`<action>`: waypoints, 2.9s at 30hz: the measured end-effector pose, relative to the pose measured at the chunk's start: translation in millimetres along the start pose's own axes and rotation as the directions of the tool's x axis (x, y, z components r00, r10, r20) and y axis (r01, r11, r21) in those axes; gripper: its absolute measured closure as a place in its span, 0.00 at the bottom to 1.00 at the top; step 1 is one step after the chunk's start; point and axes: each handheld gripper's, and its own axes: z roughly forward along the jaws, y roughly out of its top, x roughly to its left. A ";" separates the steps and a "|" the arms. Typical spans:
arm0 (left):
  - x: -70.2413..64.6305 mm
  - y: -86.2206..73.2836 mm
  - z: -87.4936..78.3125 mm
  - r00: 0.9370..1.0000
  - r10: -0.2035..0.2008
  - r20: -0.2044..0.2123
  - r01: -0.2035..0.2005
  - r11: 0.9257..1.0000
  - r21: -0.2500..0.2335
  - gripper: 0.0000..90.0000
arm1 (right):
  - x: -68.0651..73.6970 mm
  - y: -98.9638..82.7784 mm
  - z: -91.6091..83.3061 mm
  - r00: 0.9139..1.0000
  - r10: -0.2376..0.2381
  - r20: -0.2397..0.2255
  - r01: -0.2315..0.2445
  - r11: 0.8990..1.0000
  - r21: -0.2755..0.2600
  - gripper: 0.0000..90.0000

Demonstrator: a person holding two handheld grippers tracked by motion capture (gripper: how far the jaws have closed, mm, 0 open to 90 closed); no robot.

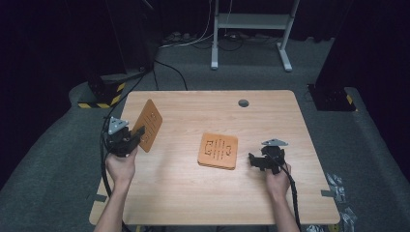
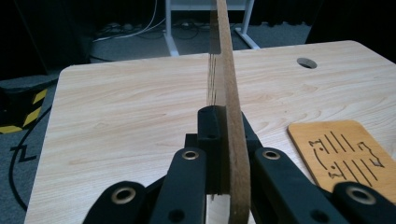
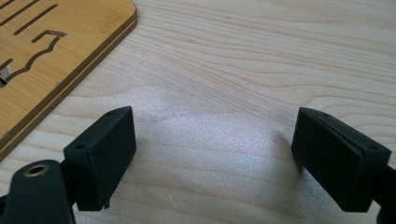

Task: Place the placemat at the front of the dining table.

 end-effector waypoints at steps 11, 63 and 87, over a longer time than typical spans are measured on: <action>4.6 -8.9 8.3 1.000 0.010 -0.027 -0.009 1.000 0.024 0.96 | -0.2 0.1 -0.2 1.000 -0.001 -0.003 0.001 1.000 0.003 0.15; 5.6 -33.8 45.4 0.997 -0.051 -0.050 0.055 0.995 0.078 0.95 | 0.5 -0.1 -0.3 1.000 0.005 -0.002 -0.005 1.000 0.003 0.15; 1.2 -36.9 55.3 0.998 -0.048 -0.047 0.053 0.993 0.101 0.95 | 0.7 -0.2 -0.1 1.000 0.006 0.002 -0.006 1.000 0.001 0.15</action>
